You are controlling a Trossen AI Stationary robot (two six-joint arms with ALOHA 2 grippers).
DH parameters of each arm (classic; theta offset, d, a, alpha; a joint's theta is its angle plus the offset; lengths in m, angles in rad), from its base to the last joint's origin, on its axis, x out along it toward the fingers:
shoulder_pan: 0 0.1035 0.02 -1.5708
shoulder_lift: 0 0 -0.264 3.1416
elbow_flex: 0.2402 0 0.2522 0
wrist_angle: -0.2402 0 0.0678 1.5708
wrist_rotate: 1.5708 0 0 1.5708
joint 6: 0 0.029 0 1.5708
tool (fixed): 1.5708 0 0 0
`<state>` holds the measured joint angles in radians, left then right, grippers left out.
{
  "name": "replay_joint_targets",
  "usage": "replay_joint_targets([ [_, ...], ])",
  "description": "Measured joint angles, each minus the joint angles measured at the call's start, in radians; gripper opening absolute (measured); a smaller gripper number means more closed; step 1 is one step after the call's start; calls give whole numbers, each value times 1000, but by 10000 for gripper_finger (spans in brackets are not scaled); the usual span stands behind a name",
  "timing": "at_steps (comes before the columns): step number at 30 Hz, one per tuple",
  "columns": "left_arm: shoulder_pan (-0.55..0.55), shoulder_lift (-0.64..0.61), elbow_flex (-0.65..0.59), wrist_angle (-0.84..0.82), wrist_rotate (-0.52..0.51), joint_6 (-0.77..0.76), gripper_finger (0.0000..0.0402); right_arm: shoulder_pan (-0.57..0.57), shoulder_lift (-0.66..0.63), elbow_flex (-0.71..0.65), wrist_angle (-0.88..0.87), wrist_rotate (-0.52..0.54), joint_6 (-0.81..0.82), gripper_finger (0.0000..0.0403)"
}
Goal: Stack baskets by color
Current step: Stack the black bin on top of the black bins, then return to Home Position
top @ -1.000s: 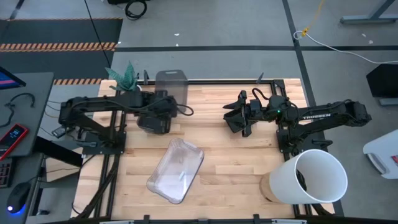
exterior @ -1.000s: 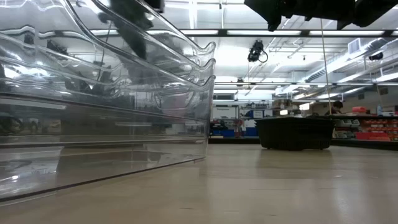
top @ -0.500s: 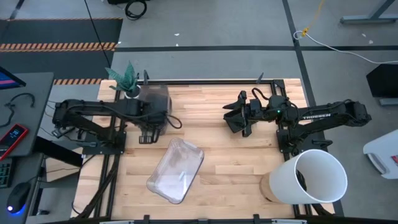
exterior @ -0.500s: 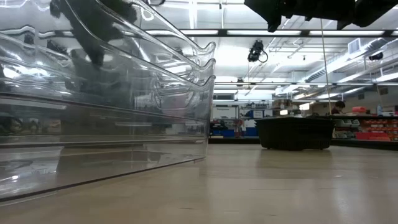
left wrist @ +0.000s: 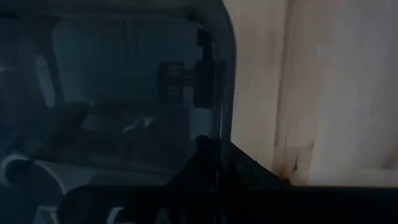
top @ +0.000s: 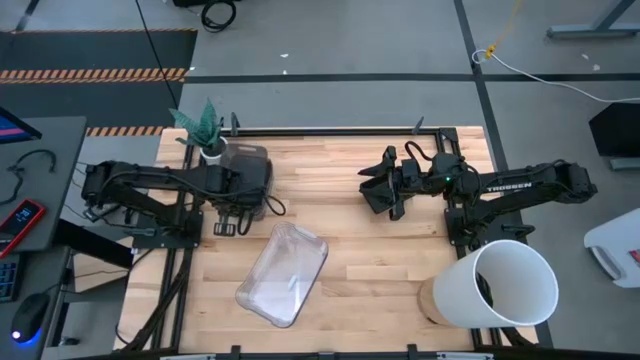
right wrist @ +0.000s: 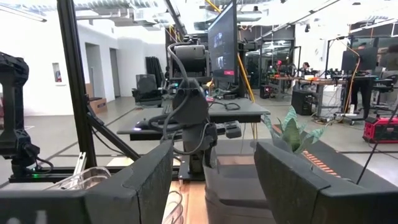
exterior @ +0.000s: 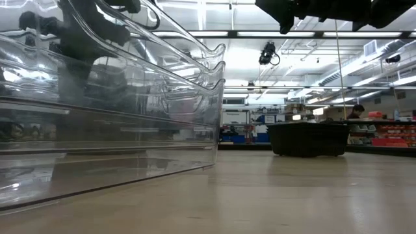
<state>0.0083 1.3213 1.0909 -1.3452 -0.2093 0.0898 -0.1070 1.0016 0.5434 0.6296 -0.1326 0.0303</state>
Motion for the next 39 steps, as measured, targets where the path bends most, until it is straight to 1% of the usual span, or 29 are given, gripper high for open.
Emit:
replay_joint_targets([
  [8, 1, -2, -3, 0, 79, 101, 5, 0, 0, 0, 0, 0, 0, 231],
  [13, 1, -2, -3, 7, 83, 97, 21, 0, 0, 0, 0, 0, 0, 231],
  [17, 1, -2, -3, 29, 79, 54, 55, 0, 0, 0, 0, 0, 0, 231],
  [25, 1, -14, -3, 41, 79, -19, 153, 0, 0, 0, -29, -1, 18, 231],
  [28, 0, -66, -3, 160, 78, -46, 168, 0, -7, 0, -31, -11, 14, 231],
  [31, -11, -138, -3, 273, 77, -68, 171, 0, -31, 0, -48, -45, 14, 231],
  [33, -22, -189, -3, 347, 81, -88, 171, 0, -48, 0, -69, -46, 13, 231],
  [37, -76, -295, -7, 555, 171, -111, 171, 0, -81, 0, -116, -45, 18, 231],
  [39, -118, -355, -44, 707, 186, -110, 171, 1, -100, -2, -119, -47, 18, 231],
])
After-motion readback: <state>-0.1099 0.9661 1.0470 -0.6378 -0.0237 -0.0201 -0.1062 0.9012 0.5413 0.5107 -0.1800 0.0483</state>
